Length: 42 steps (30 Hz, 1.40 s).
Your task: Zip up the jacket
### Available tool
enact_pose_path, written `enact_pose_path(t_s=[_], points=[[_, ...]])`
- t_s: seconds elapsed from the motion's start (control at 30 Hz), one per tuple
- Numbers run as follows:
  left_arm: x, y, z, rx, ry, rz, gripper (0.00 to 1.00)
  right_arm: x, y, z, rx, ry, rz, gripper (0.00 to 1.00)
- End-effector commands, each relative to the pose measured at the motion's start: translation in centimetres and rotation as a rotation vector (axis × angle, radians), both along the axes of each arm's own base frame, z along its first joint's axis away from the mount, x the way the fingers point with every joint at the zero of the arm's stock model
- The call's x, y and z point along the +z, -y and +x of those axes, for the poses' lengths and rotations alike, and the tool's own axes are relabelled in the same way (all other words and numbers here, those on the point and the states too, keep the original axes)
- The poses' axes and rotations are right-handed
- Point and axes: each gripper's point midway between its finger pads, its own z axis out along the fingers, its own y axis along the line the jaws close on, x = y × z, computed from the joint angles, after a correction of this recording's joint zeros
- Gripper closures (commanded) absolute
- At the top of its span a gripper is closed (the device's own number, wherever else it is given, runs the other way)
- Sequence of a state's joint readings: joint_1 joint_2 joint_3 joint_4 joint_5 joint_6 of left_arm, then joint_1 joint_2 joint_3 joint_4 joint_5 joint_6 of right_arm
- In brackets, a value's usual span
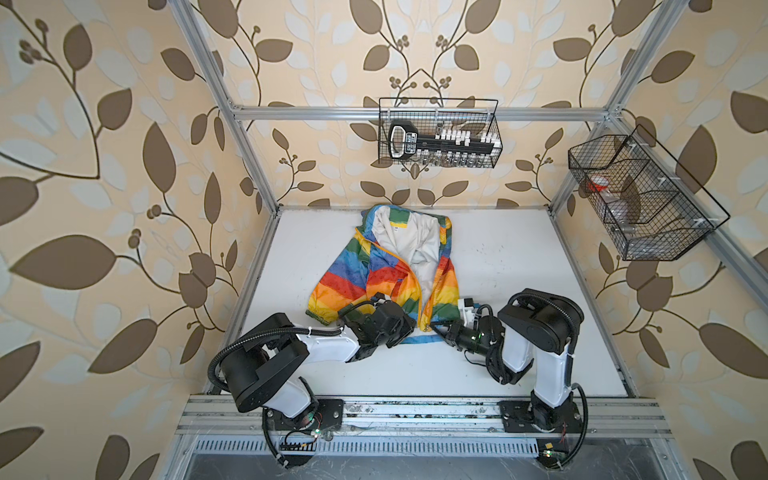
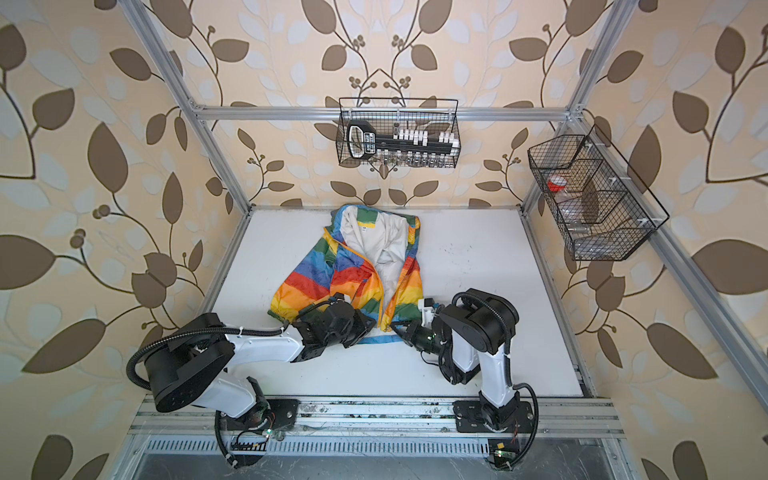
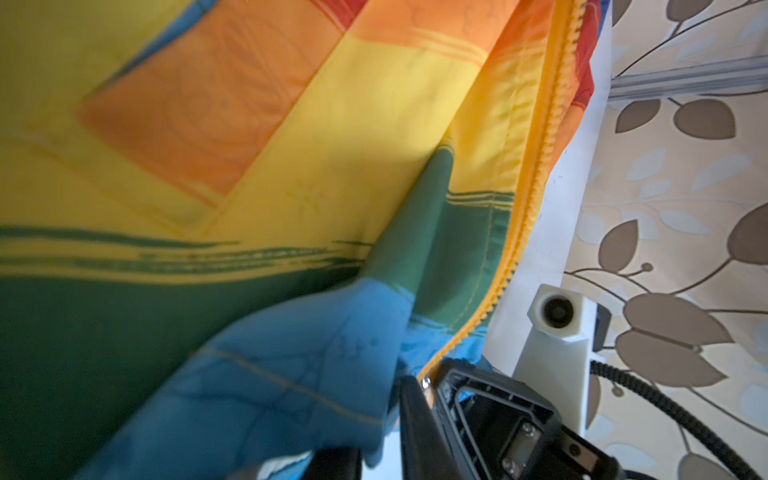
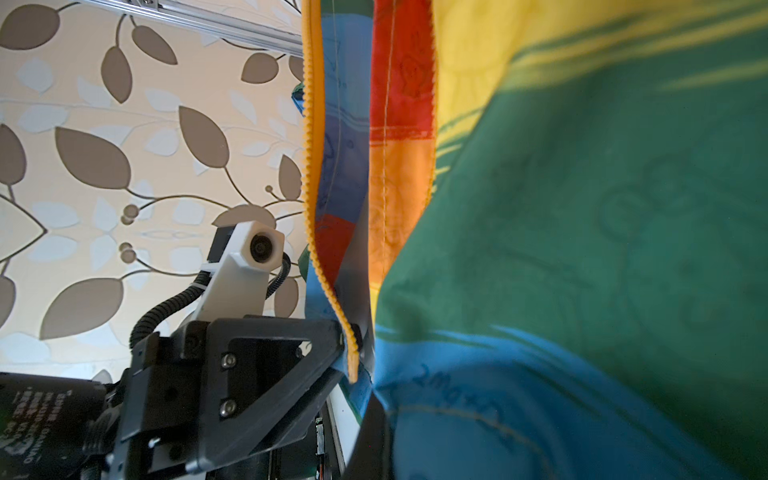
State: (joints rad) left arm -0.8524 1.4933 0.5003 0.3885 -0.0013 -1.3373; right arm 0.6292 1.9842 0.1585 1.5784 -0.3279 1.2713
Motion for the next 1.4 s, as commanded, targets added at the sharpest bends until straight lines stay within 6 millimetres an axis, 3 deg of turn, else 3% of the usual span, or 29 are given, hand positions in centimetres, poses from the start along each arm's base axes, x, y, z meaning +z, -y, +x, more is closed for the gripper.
enact_pose_path(t_s=[0.0,0.43,0.67,0.87,1.1,1.37], points=[[-0.2,-0.1,0.4,0.026,0.024,-0.005,0.72,-1.1,0.1,-0.3,-0.01,-0.011,-0.024,1.0],[-0.7,0.6,1.2,0.059,0.065,-0.096,0.43,-1.1,-0.2,-0.4,0.0,-0.014,-0.018,1.0],[-0.5,0.6,1.6,0.087,0.092,-0.136,0.47,-1.4,-0.2,-0.6,0.004,-0.021,-0.024,1.0],[0.8,1.5,2.0,0.048,0.11,-0.118,0.54,-1.4,-0.2,-0.7,0.002,-0.02,-0.025,1.0],[2.7,1.4,2.1,0.028,0.145,-0.092,0.55,-1.3,-0.2,-0.6,0.002,-0.02,-0.022,1.0],[3.3,3.0,2.4,-0.022,0.146,-0.106,0.58,-1.4,-0.5,-0.7,0.008,-0.023,-0.02,1.0]])
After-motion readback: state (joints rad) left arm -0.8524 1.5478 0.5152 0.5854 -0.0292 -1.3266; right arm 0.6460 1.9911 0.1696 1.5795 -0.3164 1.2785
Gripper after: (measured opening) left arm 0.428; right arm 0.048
